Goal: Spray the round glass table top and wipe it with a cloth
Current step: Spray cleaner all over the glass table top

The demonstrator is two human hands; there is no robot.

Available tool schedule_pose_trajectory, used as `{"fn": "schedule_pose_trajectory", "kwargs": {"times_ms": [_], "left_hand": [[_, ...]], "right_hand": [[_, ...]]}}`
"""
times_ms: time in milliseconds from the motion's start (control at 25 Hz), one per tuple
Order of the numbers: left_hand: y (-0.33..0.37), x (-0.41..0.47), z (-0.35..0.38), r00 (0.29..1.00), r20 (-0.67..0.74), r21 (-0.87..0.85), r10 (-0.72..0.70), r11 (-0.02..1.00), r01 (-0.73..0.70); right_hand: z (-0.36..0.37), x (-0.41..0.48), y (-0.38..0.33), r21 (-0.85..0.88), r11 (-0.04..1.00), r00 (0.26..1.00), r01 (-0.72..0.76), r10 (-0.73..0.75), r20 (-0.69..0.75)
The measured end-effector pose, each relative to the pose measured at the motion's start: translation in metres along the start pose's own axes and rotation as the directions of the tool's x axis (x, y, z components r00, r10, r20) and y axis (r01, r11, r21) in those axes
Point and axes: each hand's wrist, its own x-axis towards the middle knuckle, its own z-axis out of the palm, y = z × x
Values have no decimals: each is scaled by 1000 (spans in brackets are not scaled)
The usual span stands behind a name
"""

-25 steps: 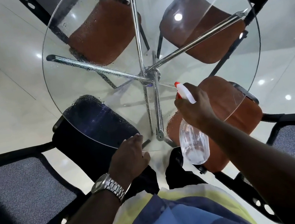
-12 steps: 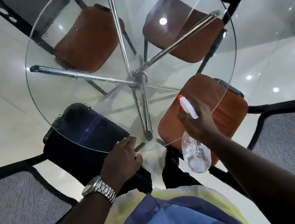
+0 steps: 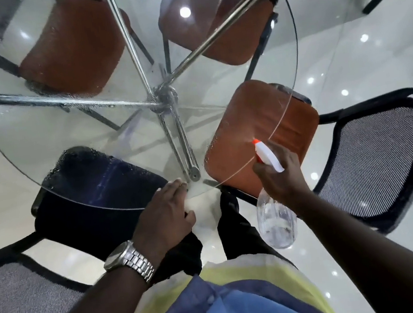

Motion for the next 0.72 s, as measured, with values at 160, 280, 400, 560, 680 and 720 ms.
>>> {"fn": "schedule_pose_trajectory", "kwargs": {"times_ms": [160,280,400,560,680,720], "left_hand": [[-10,-11,7,999,18,12,51,999,-51],[-22,-20,11,995,38,8,93,996,-93],[-34,-28,14,992,47,6,121,993,-121],[-52,-39,12,988,34,-11,148,989,-147],[-68,-47,5,991,6,-37,130,991,-130],[-74,-50,2,993,-12,-43,114,992,-115]], "right_hand": [[13,-20,9,25,992,990,-121,123,-76],[25,-43,7,-21,990,986,-138,135,-100],[35,-62,4,-31,987,979,-157,151,-139],[50,-77,-4,-11,994,992,-109,108,-60],[74,-80,-22,-28,999,1000,-16,16,-24],[82,-78,-31,-39,999,1000,21,-22,-14]]}}
